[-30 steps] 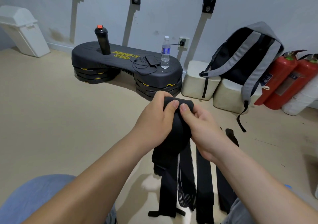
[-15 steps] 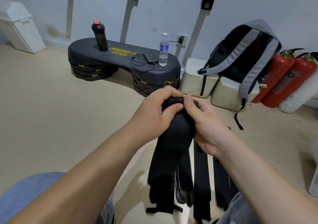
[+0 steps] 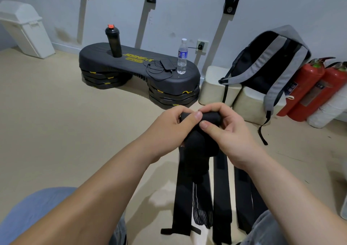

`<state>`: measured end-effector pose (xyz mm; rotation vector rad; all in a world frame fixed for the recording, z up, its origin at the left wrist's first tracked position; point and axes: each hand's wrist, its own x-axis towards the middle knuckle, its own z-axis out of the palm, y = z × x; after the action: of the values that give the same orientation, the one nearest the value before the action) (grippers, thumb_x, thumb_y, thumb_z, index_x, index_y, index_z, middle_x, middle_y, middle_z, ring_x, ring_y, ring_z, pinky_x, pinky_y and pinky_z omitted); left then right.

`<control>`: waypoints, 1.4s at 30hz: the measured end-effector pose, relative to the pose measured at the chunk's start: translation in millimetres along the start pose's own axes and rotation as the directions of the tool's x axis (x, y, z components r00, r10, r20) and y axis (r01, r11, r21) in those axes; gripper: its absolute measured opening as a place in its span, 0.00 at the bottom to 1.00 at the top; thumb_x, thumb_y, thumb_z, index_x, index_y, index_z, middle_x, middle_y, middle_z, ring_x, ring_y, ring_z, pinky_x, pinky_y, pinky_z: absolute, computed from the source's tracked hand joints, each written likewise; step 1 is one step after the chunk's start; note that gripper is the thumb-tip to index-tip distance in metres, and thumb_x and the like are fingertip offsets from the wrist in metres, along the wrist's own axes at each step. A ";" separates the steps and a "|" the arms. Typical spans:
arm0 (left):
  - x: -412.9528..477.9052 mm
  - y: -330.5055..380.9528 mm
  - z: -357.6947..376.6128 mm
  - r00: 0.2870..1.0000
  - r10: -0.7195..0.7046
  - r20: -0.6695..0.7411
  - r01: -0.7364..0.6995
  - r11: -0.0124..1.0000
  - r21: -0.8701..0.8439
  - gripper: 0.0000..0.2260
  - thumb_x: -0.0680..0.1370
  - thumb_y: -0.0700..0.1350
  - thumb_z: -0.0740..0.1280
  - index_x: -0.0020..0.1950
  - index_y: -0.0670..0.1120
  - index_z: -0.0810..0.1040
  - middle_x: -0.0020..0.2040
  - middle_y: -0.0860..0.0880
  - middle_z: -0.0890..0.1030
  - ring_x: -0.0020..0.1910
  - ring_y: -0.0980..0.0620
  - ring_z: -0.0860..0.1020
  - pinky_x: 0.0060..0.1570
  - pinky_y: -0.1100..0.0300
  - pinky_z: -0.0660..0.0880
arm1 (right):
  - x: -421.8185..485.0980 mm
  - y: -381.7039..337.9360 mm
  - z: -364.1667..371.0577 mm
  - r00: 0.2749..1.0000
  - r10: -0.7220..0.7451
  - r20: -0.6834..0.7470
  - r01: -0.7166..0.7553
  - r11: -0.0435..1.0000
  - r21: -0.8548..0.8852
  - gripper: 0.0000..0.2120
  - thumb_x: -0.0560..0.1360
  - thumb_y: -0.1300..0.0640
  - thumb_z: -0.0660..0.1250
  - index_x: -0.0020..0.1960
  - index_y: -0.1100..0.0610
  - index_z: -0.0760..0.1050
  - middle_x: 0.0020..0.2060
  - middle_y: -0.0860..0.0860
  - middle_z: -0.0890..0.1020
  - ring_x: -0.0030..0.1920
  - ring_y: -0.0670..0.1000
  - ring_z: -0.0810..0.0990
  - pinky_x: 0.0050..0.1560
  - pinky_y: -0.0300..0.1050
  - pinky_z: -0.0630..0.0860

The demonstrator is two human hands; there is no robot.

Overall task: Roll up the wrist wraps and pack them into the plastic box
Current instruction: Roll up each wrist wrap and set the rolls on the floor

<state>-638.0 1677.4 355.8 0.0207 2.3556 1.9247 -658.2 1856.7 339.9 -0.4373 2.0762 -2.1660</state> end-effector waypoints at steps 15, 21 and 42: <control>4.8 -17.9 1.6 0.827 0.562 0.013 -0.515 0.748 0.419 0.13 0.79 0.39 0.72 0.62 0.49 0.83 0.55 0.53 0.84 0.56 0.54 0.81 0.58 0.58 0.77 | 5.3 -5.8 -5.4 0.920 0.374 0.117 -0.391 0.893 0.224 0.28 0.78 0.48 0.70 0.69 0.65 0.76 0.62 0.67 0.83 0.61 0.63 0.85 0.62 0.57 0.83; -0.7 -7.0 3.8 0.988 0.155 0.015 -0.156 0.985 0.070 0.14 0.79 0.48 0.74 0.64 0.56 0.79 0.55 0.53 0.84 0.53 0.56 0.83 0.51 0.61 0.81 | 4.8 -3.6 -5.8 0.963 0.269 0.025 -0.263 0.911 0.317 0.20 0.72 0.58 0.74 0.62 0.61 0.77 0.50 0.62 0.85 0.48 0.56 0.86 0.50 0.51 0.85; -2.6 -7.1 13.9 0.933 0.358 -0.027 -0.322 0.870 0.374 0.09 0.85 0.50 0.63 0.60 0.46 0.72 0.52 0.50 0.81 0.52 0.46 0.79 0.54 0.45 0.76 | 2.5 -6.8 6.4 0.951 0.304 0.061 -0.310 0.938 0.156 0.24 0.85 0.41 0.60 0.70 0.59 0.75 0.61 0.57 0.86 0.64 0.55 0.85 0.67 0.56 0.79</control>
<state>-633.9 1689.4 346.4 0.4090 2.9082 1.6010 -658.0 1850.3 347.1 -0.1213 1.7880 -2.1002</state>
